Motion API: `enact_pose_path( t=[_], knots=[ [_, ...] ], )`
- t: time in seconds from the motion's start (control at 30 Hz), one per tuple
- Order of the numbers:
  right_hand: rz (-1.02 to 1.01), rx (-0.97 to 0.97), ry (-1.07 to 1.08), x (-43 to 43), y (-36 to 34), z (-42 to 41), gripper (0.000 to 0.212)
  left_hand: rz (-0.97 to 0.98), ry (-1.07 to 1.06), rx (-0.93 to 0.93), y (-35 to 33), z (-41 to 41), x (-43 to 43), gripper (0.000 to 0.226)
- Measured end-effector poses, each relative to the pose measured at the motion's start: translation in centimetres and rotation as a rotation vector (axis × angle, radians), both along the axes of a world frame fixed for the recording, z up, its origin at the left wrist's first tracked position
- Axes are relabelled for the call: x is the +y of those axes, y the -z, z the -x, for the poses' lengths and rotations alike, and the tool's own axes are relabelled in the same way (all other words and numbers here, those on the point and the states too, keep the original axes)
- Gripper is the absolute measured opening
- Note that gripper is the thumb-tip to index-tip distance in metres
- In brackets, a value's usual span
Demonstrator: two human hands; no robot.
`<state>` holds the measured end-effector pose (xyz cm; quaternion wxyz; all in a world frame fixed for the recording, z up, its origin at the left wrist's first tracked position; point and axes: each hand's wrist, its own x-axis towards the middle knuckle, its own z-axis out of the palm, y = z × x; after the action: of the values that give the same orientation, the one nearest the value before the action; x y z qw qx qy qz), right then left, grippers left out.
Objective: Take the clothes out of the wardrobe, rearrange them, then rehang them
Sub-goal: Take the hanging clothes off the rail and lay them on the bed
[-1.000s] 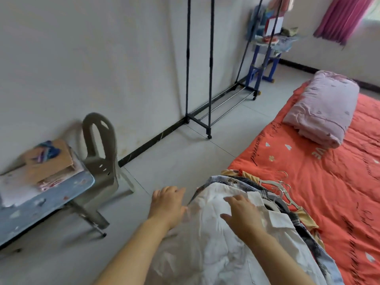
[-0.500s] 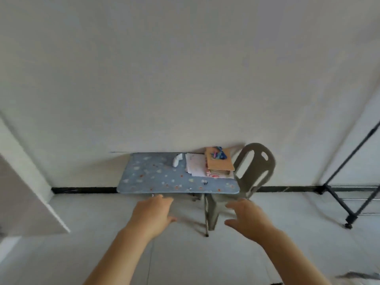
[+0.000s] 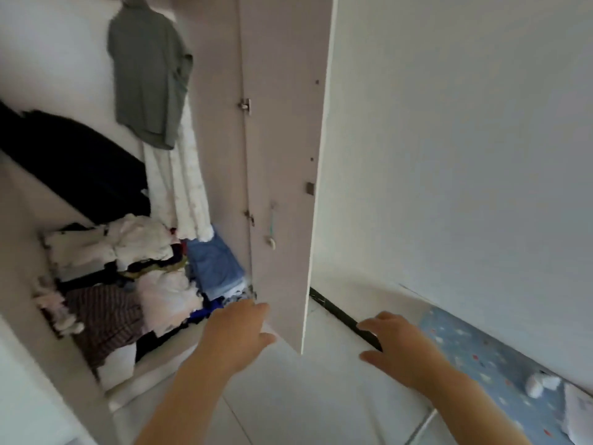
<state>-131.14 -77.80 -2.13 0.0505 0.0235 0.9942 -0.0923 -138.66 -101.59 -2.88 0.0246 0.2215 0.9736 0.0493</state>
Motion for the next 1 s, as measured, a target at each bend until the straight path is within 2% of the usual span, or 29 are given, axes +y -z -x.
enact_pose_path(
  t=[0.17,0.3,0.5,0.7,0.83,0.93,1.0],
  knots=[
    [-0.003,0.069,-0.235,-3.9,-1.4,11.9,0.053,-0.006,-0.220,0.022,-0.7,6.8,-4.6,0.046],
    [-0.027,0.098,-0.379,-6.4,-3.2,20.2,0.053,-0.018,-0.334,0.050,-2.2,12.0,-6.7,0.052],
    [-0.060,0.173,-0.529,-10.9,-6.4,31.5,0.036,-0.141,-0.411,0.125,-4.6,19.8,-9.8,0.045],
    [-0.079,0.222,-0.600,-16.1,-8.8,43.0,0.045,-0.099,-0.463,0.176,-6.3,30.0,-14.7,0.049],
    [-0.057,0.272,-0.616,-19.4,-10.3,50.5,0.054,-0.223,-0.438,0.377,-8.2,36.7,-17.6,0.033],
    [-0.047,0.307,-0.624,-21.5,-11.4,55.5,0.055,-0.150,-0.463,0.270,-9.9,41.6,-19.6,0.043],
    [-0.039,0.337,-0.637,-22.8,-12.4,58.8,0.055,-0.130,-0.465,0.295,-11.2,45.0,-20.9,0.049]
  ],
)
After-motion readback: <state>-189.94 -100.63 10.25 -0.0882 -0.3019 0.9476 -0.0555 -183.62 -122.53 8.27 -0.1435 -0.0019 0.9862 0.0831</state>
